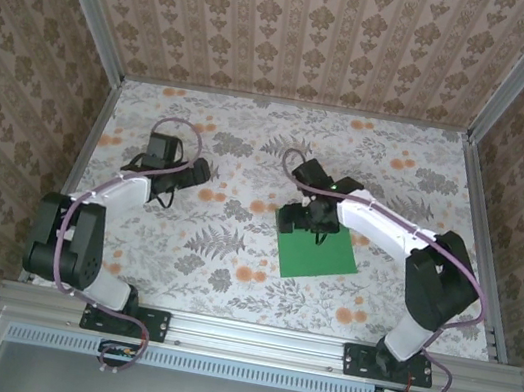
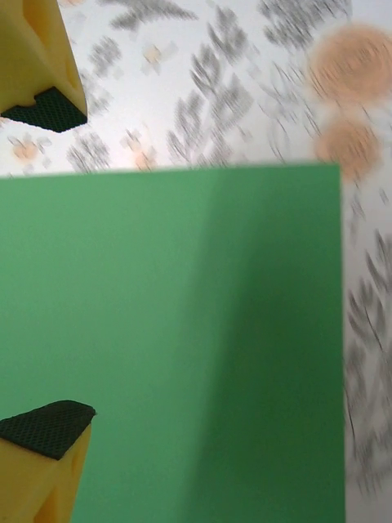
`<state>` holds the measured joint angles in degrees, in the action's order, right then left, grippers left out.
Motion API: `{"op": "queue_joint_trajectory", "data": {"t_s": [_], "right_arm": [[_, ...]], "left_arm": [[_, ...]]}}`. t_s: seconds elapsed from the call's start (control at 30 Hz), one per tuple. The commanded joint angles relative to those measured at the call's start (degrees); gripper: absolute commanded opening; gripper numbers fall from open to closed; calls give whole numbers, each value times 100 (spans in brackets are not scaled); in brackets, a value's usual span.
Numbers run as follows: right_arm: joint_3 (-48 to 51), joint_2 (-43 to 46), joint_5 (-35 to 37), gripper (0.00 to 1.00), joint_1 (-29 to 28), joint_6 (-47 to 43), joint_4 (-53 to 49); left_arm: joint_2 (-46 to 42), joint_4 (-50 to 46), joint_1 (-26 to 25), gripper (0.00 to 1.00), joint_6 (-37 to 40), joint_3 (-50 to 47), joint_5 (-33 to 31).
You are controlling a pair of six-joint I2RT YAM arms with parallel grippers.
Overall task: Fold a paper plane with a square sheet of paper (pick it up from the middle)
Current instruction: Fold the square sheet of paper in half at the center of the table.
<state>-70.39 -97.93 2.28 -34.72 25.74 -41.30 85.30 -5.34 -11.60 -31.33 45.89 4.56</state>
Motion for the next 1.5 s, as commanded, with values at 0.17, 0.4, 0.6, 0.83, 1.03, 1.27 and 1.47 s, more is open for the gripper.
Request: {"op": "queue_joint_trajectory", "data": {"t_s": [0.17,0.4,0.6,0.83,1.03,1.27,1.47], "right_arm": [[-151,-808,404,90,177,-166,-489],[31,-1131,343,86,185,-189,-287],[187,-1416,282,82,242,-124,-178],[304,-1522,321,77,290,-73,-82],[434,-1501,135,70,426,-87,56],[438,-1253,-75,66,475,-84,137],[408,-735,5,77,458,-60,-19]], "left_arm": [[258,224,-226,100,-206,227,293],[339,225,-264,100,-251,273,331],[334,183,-279,100,-231,288,279],[330,134,-279,100,-207,302,239],[330,127,-282,100,-207,309,241],[336,130,-281,100,-214,299,244],[338,156,-293,100,-224,265,279]]}}
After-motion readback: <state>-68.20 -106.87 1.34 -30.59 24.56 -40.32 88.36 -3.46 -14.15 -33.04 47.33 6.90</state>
